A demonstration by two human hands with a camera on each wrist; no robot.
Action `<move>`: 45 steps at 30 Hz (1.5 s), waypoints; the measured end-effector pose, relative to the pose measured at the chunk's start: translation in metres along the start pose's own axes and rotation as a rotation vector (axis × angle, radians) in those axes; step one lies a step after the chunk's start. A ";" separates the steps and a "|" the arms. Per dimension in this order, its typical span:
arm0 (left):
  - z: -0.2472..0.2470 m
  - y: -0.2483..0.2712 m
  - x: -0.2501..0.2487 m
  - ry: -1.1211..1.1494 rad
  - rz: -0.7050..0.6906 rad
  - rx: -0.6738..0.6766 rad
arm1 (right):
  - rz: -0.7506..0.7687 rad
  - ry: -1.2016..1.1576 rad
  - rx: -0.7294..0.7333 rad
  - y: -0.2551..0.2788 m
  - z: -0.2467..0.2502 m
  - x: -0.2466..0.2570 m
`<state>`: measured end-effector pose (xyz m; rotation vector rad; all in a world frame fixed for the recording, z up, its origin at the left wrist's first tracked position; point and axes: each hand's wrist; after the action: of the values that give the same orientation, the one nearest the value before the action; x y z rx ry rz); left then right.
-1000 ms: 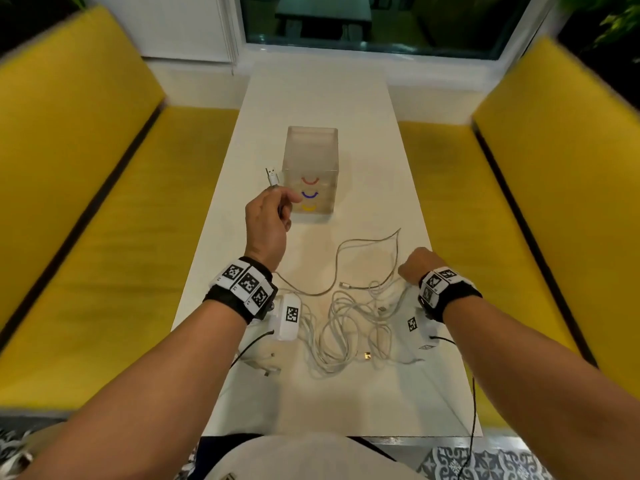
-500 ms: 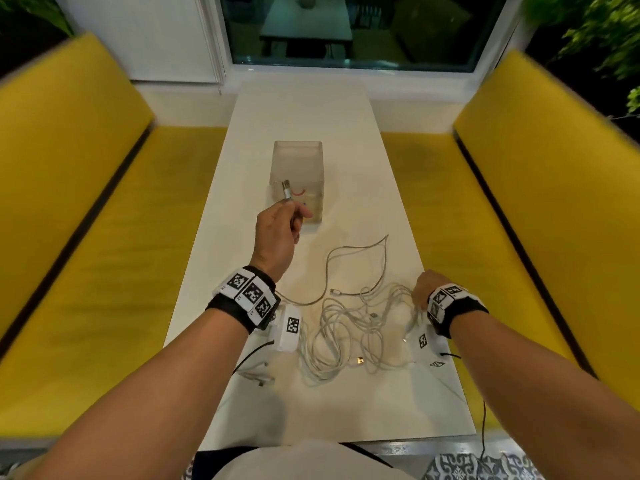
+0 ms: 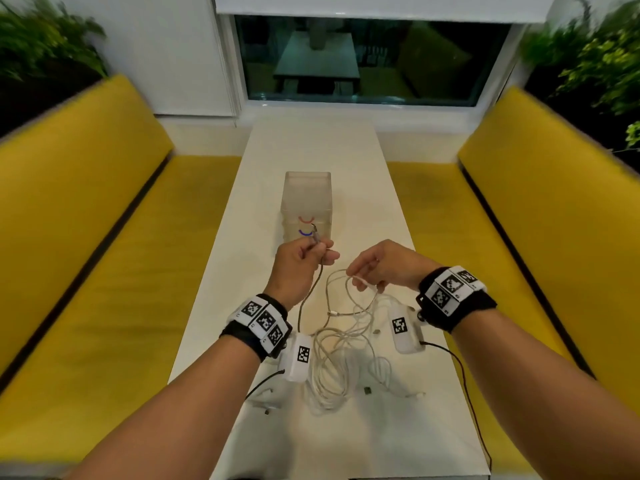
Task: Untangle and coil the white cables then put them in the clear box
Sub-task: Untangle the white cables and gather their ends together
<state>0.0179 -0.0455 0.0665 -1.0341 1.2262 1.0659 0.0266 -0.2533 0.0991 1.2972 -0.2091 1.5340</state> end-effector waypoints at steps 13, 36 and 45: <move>0.000 0.005 -0.003 0.119 0.062 -0.050 | 0.254 -0.283 -0.323 -0.036 -0.055 0.007; 0.017 -0.014 -0.027 0.166 0.005 -0.237 | 0.420 -0.336 -0.320 -0.021 -0.073 0.012; 0.027 -0.013 -0.009 0.130 0.032 -0.362 | 0.324 -0.283 -0.356 -0.038 -0.096 -0.007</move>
<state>0.0354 -0.0220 0.0778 -1.3813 1.1799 1.2925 -0.0037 -0.1751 0.0382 1.2258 -0.8706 1.4850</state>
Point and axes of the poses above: each hand's wrist, its own y-axis away from the middle knuckle, its own z-axis out of the back of the hand, x = y × z, and after that the axes turned 8 degrees about x, right-handed
